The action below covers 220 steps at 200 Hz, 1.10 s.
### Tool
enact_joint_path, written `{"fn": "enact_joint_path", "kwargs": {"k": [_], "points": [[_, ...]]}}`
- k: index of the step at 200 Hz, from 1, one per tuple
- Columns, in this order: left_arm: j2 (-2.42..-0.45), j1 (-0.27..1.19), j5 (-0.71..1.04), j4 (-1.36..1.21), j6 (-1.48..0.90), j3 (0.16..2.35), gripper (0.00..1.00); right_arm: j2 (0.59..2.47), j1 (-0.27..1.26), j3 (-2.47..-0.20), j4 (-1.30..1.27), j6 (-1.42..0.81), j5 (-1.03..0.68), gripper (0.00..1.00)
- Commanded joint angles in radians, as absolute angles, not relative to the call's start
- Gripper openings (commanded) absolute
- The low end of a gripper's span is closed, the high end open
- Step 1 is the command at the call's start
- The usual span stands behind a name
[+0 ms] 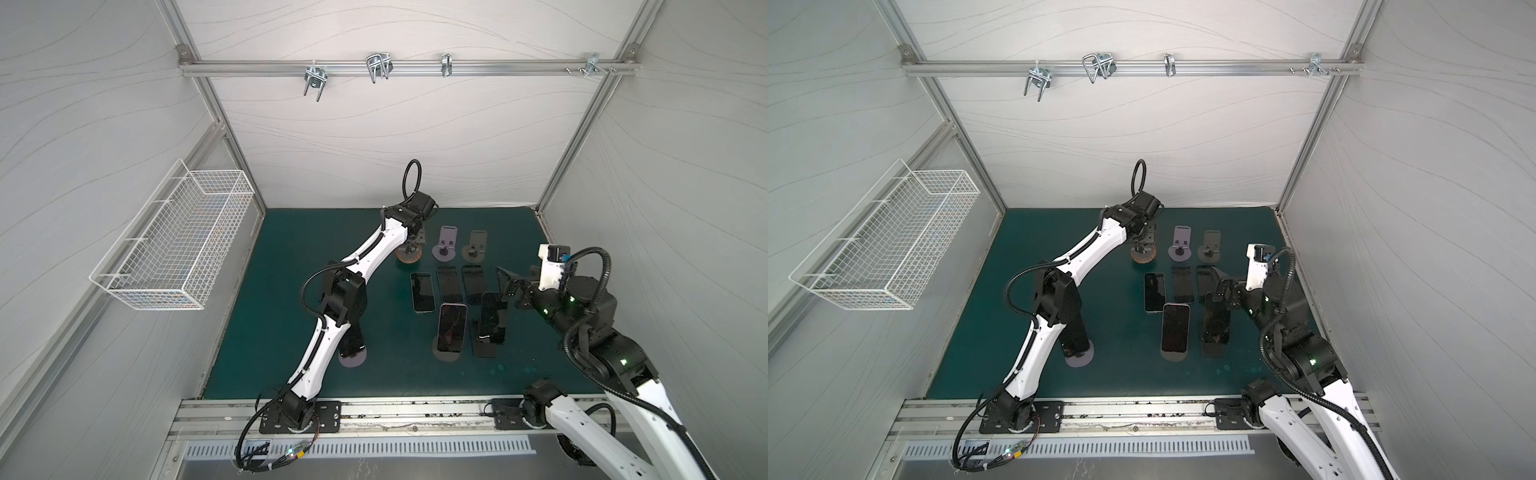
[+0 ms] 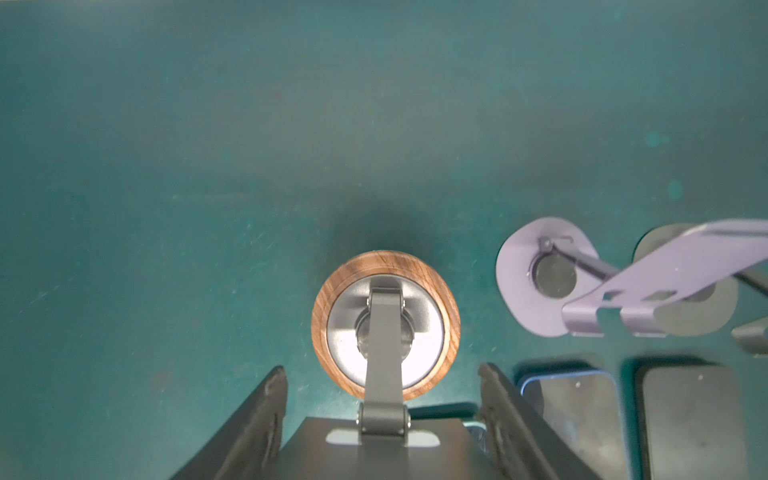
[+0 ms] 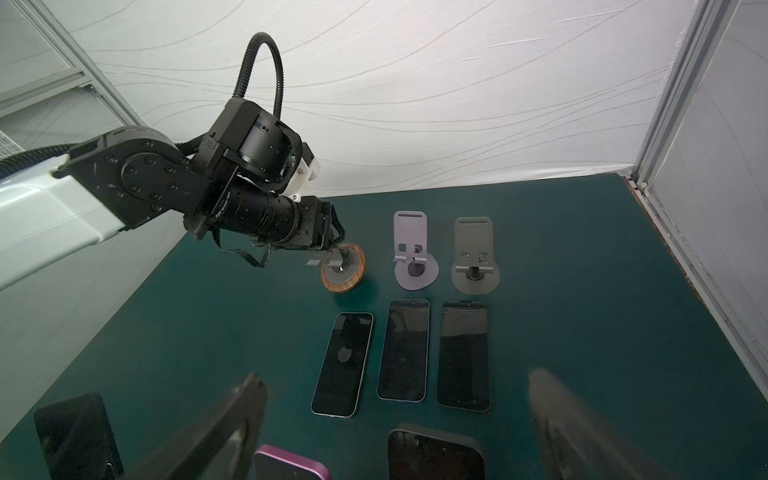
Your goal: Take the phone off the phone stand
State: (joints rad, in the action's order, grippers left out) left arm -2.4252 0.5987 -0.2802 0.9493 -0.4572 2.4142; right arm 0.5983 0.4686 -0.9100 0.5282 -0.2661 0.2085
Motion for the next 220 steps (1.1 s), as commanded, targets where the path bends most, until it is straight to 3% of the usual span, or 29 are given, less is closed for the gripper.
{"fn": "enact_joint_path", "kwargs": {"k": [1, 75, 220], "points": [[-2.465, 0.615, -0.312, 0.908, -0.482, 2.501, 0.53, 0.604, 0.463, -0.909, 0.521, -0.275, 0.216, 0.99], [-2.549, 0.636, -0.348, 0.874, -0.444, 2.592, 0.49, 0.678, 0.463, -0.945, 0.482, -0.268, 0.156, 0.99], [-2.556, 0.626, -0.305, 0.882, -0.474, 2.530, 0.58, 0.653, 0.463, -0.955, 0.524, -0.274, 0.186, 0.99]]}}
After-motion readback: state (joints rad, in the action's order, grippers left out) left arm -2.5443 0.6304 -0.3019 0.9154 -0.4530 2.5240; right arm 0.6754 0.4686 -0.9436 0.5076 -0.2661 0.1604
